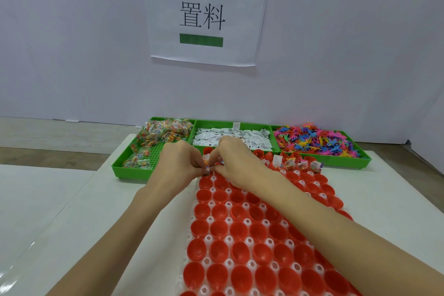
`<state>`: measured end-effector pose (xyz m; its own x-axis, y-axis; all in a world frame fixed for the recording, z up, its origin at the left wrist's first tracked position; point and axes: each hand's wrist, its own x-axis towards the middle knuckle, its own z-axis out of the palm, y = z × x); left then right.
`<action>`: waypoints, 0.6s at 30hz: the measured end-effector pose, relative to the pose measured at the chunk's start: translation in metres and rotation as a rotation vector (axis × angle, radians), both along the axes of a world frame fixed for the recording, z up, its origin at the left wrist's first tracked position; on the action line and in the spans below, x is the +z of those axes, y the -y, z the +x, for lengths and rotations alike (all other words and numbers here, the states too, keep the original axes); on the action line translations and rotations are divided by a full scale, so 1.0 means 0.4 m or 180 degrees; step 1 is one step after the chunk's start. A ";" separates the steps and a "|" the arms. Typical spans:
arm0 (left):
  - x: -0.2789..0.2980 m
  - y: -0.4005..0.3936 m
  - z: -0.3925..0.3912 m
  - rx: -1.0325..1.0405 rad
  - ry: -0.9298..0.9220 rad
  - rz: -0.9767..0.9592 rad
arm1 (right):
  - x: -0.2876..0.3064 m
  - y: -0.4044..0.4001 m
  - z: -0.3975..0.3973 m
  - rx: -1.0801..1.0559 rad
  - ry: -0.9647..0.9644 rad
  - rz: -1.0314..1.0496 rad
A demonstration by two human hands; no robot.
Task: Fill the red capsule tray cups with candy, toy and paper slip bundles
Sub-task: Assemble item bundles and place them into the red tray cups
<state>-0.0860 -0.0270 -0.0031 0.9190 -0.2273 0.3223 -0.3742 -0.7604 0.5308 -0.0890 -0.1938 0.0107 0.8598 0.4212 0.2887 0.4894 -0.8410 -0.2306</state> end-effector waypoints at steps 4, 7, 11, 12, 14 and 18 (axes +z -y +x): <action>0.013 -0.017 -0.001 -0.0175 -0.0135 0.0063 | 0.012 0.010 -0.004 0.0133 -0.0113 0.0033; 0.020 -0.020 0.000 -0.0242 -0.0167 0.0086 | 0.026 0.025 -0.013 0.0089 -0.0193 0.0307; 0.026 -0.027 0.000 -0.0271 -0.0215 0.0025 | 0.052 0.065 -0.045 -0.0100 -0.0271 0.0882; 0.029 -0.034 0.003 -0.0250 -0.0221 -0.0006 | 0.056 0.083 -0.058 -0.0155 -0.0286 0.1063; 0.036 -0.055 0.017 -0.0100 -0.0103 -0.0064 | 0.059 0.127 -0.093 -0.0286 -0.0294 0.1396; 0.023 -0.113 0.047 0.0546 0.0226 -0.0001 | 0.030 0.230 -0.179 -0.0541 -0.0187 0.1904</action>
<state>-0.0671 0.0182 0.0060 0.9192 -0.0690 0.3876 -0.2755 -0.8162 0.5079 -0.1607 -0.2859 0.0228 0.9222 0.0571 0.3826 0.3324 -0.6228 -0.7083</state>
